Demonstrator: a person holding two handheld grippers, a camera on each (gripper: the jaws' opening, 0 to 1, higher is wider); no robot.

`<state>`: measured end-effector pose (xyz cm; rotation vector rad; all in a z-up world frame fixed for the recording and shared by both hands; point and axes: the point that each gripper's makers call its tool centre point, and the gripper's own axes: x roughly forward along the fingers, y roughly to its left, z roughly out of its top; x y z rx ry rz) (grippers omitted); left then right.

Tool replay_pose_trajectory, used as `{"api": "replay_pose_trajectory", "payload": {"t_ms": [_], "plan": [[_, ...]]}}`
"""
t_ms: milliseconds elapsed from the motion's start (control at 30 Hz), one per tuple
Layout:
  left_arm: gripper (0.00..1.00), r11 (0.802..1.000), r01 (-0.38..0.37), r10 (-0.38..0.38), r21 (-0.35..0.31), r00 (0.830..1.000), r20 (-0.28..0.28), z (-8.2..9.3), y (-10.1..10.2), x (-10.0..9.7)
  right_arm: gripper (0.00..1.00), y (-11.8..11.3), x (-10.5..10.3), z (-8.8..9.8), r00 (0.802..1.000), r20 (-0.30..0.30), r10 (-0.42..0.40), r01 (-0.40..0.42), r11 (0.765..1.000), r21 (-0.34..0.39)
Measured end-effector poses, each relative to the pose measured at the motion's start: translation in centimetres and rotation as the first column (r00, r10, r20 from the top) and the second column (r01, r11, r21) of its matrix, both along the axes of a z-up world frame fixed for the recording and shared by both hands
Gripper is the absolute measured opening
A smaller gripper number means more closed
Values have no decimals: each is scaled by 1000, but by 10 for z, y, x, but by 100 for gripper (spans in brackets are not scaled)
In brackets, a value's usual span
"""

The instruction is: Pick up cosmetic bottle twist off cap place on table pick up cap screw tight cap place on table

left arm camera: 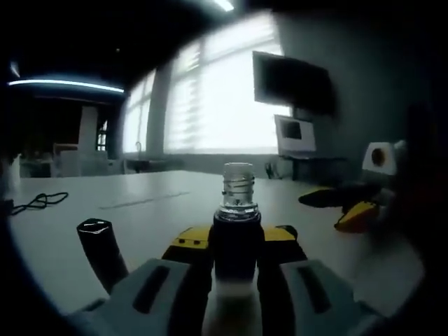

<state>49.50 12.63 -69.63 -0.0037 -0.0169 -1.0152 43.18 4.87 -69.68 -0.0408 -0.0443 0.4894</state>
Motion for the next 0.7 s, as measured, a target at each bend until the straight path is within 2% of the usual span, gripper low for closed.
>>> {"api": "replay_pose_trajectory", "payload": {"t_ms": [333, 467, 567, 700], "plan": [[14, 1000, 3, -3, -11, 1000, 1, 0, 0, 2, 41, 0, 0, -1, 1000, -5, -2, 2, 1000, -3], [14, 1000, 11, -11, 1, 1000, 18, 0, -1, 1, 40, 0, 1, -1, 1000, -6, -4, 4, 1000, -3], [14, 1000, 15, -17, 24, 998, 61, 1, -1, 1, 39, 0, 1, -1, 1000, -8, -7, 7, 1000, -4], [14, 999, 22, -26, 43, 996, 82, 2, -2, 0, 38, -1, 1, -1, 1000, -8, -10, 10, 1000, -2]]}}
